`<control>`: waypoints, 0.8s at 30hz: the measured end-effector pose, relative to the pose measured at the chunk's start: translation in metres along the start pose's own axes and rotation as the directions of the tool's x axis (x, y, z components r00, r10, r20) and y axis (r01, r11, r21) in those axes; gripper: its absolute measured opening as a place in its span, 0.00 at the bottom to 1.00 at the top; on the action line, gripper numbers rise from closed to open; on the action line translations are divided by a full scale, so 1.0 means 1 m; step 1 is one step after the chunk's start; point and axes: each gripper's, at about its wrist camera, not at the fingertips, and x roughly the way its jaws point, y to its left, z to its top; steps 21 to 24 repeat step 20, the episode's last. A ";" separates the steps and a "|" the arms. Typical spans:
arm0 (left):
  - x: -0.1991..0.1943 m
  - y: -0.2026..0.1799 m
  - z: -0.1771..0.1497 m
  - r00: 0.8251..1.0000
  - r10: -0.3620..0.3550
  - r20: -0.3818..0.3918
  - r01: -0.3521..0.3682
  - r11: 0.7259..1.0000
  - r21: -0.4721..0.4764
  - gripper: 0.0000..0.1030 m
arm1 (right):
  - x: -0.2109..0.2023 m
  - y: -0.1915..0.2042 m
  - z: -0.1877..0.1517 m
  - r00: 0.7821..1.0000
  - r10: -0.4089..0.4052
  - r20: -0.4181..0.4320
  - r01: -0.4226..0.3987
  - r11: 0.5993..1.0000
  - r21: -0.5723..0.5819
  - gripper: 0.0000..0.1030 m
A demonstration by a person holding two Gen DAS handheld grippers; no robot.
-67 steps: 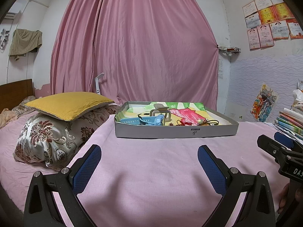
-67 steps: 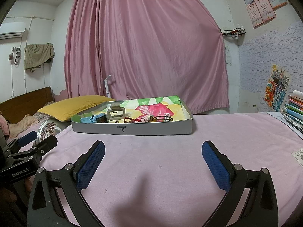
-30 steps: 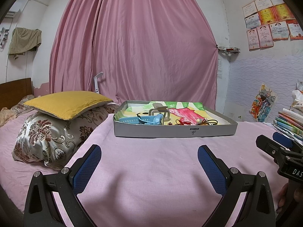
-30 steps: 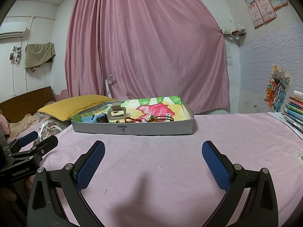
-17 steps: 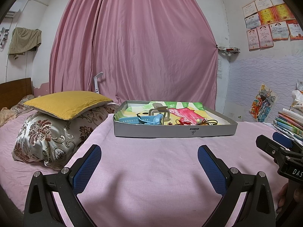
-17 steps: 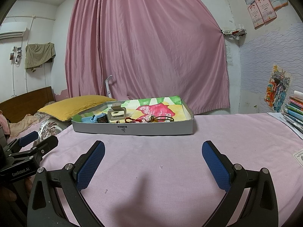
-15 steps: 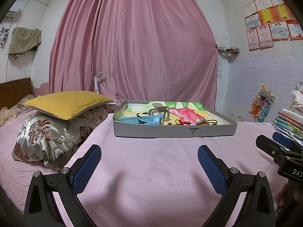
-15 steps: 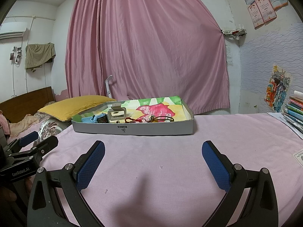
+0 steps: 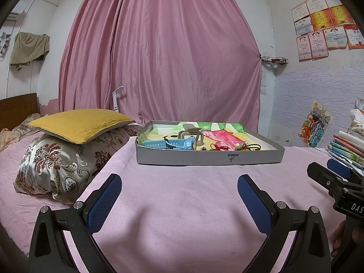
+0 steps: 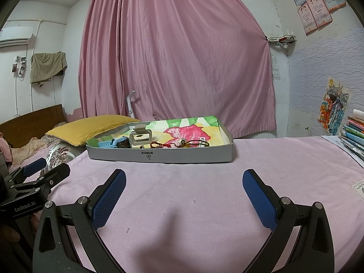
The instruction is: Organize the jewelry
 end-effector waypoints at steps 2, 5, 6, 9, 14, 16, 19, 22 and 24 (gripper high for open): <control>0.000 -0.002 -0.001 1.000 0.003 0.000 -0.003 1.000 0.005 0.99 | 0.000 0.000 0.000 1.000 0.000 0.000 0.000 1.000 0.000 0.98; -0.001 -0.006 -0.003 1.000 0.007 -0.003 -0.007 1.000 0.015 0.99 | 0.000 0.001 0.000 1.000 0.000 0.001 0.000 1.000 -0.001 0.98; -0.001 -0.007 -0.003 1.000 0.009 -0.003 -0.009 1.000 0.016 0.99 | 0.000 0.000 0.000 1.000 0.000 0.001 0.000 1.000 0.000 0.98; -0.002 -0.008 -0.003 1.000 0.011 -0.004 -0.010 1.000 0.019 0.99 | 0.000 0.000 0.000 1.000 0.000 0.001 0.000 1.000 0.000 0.98; -0.003 -0.008 -0.003 1.000 0.014 -0.004 -0.013 1.000 0.018 0.99 | 0.000 0.000 0.000 1.000 0.000 0.001 0.000 1.000 0.000 0.98; -0.002 -0.008 -0.002 1.000 0.011 -0.005 -0.011 1.000 0.015 0.99 | 0.000 0.000 0.000 1.000 0.000 0.001 0.000 1.000 0.000 0.98; -0.003 -0.007 -0.003 1.000 0.008 -0.008 -0.008 1.000 0.010 0.99 | 0.000 0.001 -0.001 1.000 0.000 0.002 0.000 1.000 0.000 0.98; -0.003 -0.007 -0.003 1.000 0.008 -0.009 -0.008 1.000 0.009 0.99 | 0.000 0.001 -0.001 1.000 0.000 0.001 0.000 1.000 0.000 0.98; -0.003 -0.007 -0.003 1.000 0.008 -0.009 -0.008 1.000 0.009 0.99 | 0.000 0.001 -0.001 1.000 0.000 0.001 0.000 1.000 0.000 0.98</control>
